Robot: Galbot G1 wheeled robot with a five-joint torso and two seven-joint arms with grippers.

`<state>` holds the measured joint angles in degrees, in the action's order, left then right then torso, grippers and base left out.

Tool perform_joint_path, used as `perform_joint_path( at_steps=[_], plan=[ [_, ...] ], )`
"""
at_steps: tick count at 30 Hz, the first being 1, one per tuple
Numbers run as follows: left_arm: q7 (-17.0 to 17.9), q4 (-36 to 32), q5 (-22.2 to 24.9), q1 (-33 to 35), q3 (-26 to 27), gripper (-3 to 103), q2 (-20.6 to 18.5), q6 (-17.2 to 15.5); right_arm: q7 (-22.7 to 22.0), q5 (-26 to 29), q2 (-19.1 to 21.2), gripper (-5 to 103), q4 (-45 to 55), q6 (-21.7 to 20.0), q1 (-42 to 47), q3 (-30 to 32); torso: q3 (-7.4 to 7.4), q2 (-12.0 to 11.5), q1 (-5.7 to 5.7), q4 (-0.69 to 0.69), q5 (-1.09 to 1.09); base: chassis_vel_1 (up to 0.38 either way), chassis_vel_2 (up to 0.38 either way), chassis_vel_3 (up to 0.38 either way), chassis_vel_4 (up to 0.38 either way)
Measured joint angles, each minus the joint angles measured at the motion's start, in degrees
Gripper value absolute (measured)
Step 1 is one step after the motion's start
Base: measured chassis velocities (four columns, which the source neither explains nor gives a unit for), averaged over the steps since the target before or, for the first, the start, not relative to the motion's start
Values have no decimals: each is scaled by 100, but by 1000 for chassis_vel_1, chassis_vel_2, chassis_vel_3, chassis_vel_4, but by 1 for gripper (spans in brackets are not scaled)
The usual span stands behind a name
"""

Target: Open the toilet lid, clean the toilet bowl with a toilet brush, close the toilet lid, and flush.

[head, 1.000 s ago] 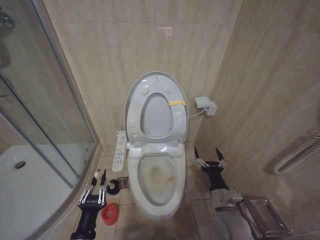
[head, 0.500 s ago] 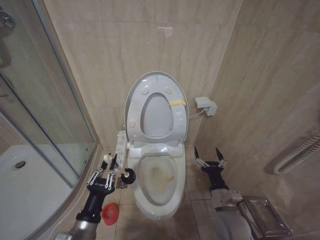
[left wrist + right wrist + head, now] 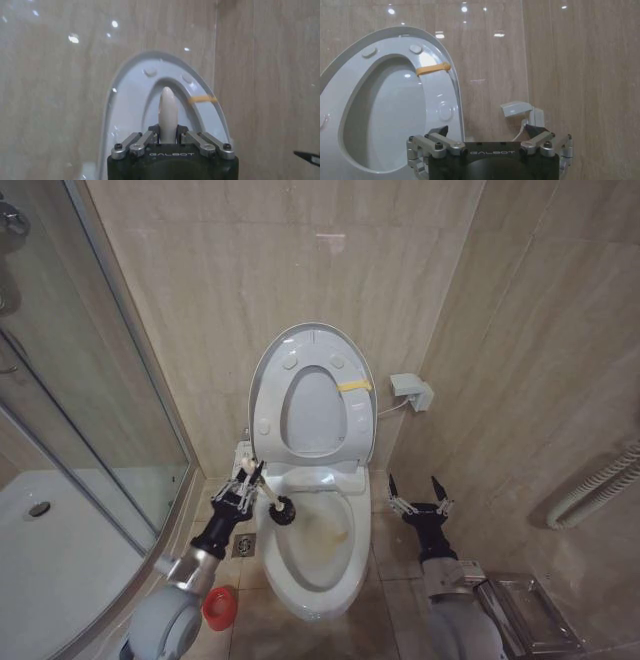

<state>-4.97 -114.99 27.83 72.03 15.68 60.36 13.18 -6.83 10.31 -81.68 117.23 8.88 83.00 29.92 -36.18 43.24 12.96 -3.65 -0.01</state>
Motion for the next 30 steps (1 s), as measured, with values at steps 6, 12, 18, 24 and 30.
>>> perform_joint_path(
  at_steps=[6, 12, 18, 24, 30],
  plan=[
    [4, 570, 41, -627, -621, 20, -84, -129, 0, 0, 1, 100, 0, 0, 0, 0, 0, 0, 0, 1, 0, 0, 0, 0, 0],
    [-33, 1432, 40, -1513, -1316, 20, -70, -87, 0, 0, 0, 100, 0, 0, 0, 0, 0, 0, 0, -1, 1, 0, 0, 0, 0],
    [-84, 2096, 37, -2099, -1771, 20, 112, -14, 2, 0, 0, 100, 0, 0, 0, 0, 0, 0, 0, 0, 1, 0, 0, 0, 0],
    [-94, 3027, -216, -2692, -2207, 20, 568, 171, 0, 0, 0, 100, 0, 0, 0, 0, 0, 0, 0, -2, 1, 0, 0, 0, 0],
    [-162, 3697, -578, -2866, -2367, 20, 805, 439, 0, 0, 1, 100, -1, 0, 0, 0, 0, 0, 0, 1, 2, 0, 0, 0, 0]
  ],
)
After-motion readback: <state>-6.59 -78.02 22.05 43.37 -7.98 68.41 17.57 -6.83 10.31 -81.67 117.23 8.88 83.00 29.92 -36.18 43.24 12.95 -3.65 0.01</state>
